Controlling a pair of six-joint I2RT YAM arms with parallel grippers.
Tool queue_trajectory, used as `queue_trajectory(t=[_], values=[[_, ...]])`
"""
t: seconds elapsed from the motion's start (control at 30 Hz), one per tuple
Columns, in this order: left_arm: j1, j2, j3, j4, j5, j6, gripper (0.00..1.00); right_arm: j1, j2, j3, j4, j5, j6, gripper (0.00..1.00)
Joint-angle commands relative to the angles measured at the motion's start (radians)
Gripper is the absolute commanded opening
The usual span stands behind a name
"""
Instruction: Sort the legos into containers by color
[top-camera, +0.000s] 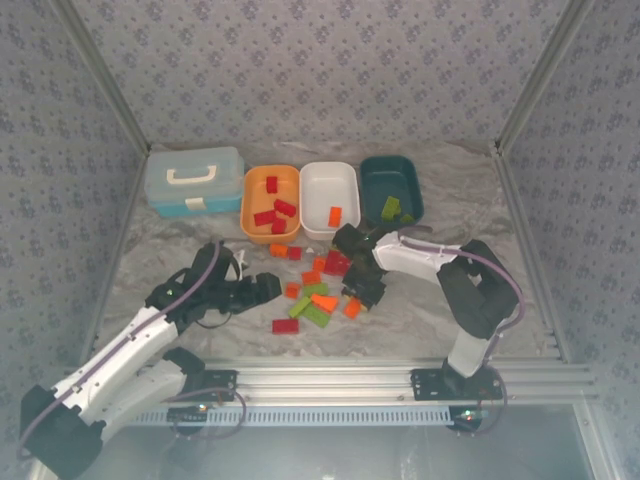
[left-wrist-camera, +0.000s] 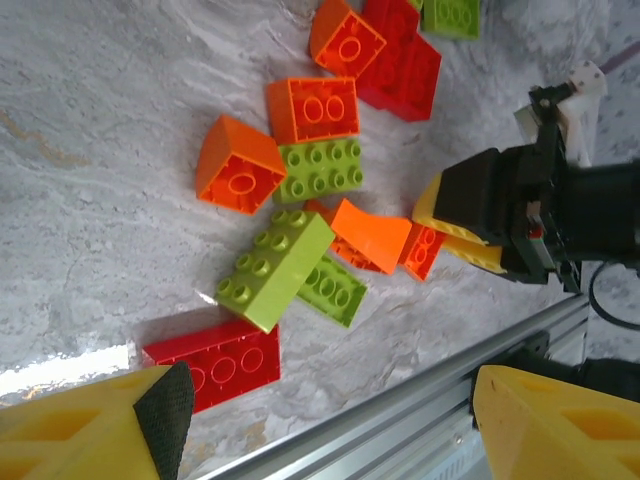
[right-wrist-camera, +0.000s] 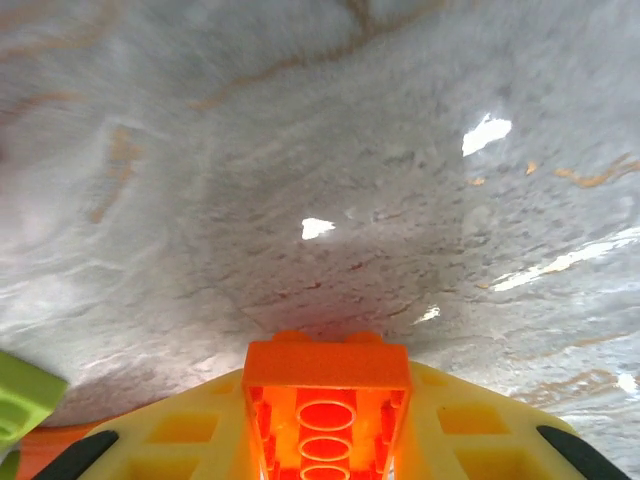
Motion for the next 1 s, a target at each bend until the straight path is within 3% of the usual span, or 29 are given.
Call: queue_trajectory(t=[0.0,0.2,0.57,0.7,0.97], values=[[0.013,-0.004,0.015,0.047,0.007,-0.056,0.77,0.015,-0.063,0.164,-0.153,0.138,-0.096,0.3],[0.014,0.129,0.173,-0.113,-0.117,-0.031,0.79,-0.001,0.021,0.47,-0.267,0.232,-0.235,0.31],[0.01,0.321,0.319,-0.241,-0.161,0.087,0.79,-0.136,0.48,1.013,-0.326,0.223,-0.406,0.32],[-0.032,0.361,0.325,-0.313,-0.203,0.162,0.78,-0.167,0.577,1.079,-0.288,0.184,-0.441,0.32],[-0.124,0.367,0.305,-0.362,-0.294,0.172,0.78,-0.178,0.642,1.13,-0.277,0.142,-0.46,0.34]])
